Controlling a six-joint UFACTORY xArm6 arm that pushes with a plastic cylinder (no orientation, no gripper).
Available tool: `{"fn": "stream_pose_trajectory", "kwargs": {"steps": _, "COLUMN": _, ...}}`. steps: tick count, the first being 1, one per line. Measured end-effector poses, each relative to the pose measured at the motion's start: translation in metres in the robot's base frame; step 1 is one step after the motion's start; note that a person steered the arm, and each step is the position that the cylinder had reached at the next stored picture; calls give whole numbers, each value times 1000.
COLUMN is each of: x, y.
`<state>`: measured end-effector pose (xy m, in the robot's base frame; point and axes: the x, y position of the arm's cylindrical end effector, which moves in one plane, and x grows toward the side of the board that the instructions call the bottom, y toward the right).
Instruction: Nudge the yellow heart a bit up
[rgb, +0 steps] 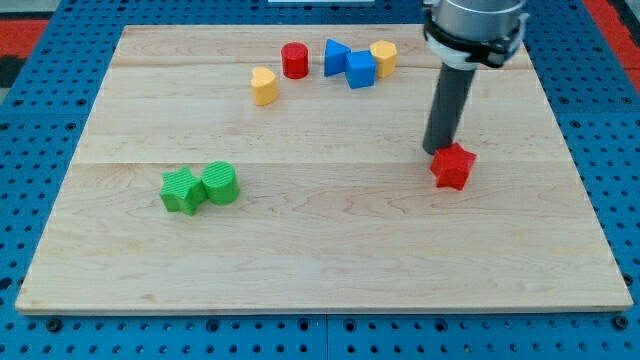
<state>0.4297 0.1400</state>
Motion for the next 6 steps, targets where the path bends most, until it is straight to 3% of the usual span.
{"fn": "stream_pose_trajectory", "kwargs": {"steps": 1, "x": 1, "y": -20}}
{"fn": "stream_pose_trajectory", "kwargs": {"steps": 3, "x": -18, "y": -155}}
{"fn": "stream_pose_trajectory", "kwargs": {"steps": 4, "x": -45, "y": -209}}
{"fn": "stream_pose_trajectory", "kwargs": {"steps": 6, "x": -123, "y": -253}}
